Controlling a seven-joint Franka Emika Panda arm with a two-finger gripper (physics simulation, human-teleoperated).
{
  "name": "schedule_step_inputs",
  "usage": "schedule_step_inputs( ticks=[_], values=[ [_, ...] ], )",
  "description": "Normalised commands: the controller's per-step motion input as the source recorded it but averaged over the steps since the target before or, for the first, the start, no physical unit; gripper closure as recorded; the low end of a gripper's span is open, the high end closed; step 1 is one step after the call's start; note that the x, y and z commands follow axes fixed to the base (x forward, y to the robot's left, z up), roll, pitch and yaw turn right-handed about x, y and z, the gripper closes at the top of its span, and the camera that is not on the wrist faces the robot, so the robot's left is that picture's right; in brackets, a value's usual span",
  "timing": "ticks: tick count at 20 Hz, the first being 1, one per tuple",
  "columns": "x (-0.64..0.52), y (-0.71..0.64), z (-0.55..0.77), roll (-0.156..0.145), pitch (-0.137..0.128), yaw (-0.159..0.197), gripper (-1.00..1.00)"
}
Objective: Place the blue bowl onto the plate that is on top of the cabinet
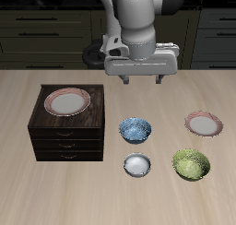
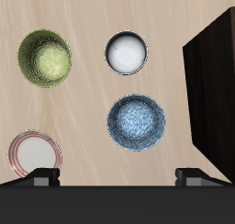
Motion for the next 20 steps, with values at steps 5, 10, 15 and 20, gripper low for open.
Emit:
schedule_step_inputs(
  ticks=[5,10,15,20],
  values=[
    [-0.01,0.04,-0.27,0.004,-0.001,-0.02,-1.0],
    [-0.12,0.16,-0.24,0.03,-0.029,0.043,-1.0],
    [-0.03,0.02,-0.21,-0.007,-0.025,0.003,-1.0],
    [0.02,0.01,-0.32,0.01,0.021,-0.036,-1.0]
  ],
)
